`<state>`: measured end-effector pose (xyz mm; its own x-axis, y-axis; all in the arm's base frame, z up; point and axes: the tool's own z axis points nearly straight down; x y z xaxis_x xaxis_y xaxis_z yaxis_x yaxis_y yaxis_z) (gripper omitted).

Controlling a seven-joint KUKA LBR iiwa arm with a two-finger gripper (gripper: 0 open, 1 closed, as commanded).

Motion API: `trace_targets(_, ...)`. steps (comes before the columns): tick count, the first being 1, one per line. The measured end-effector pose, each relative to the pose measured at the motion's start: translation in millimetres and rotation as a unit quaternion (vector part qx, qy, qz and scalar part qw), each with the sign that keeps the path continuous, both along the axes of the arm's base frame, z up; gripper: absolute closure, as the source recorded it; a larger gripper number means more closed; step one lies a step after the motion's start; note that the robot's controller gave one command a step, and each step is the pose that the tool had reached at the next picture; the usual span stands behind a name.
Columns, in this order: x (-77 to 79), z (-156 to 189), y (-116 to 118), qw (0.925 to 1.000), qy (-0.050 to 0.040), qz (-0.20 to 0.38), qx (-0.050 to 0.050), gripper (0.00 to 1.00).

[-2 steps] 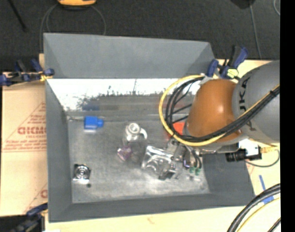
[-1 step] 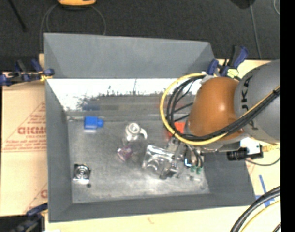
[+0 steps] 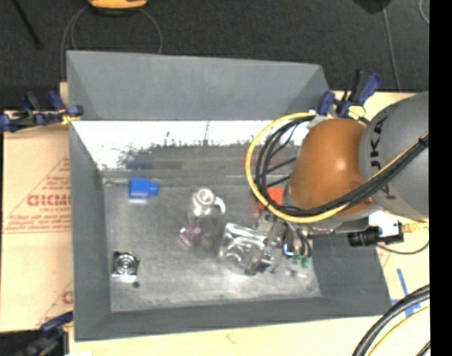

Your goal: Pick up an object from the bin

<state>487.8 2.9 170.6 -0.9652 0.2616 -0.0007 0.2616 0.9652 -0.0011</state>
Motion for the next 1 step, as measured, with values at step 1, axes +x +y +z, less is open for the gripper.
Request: trace_targets(1,0.5,23.1,-0.4,1.0,-0.001,0.002,0.001,1.0)
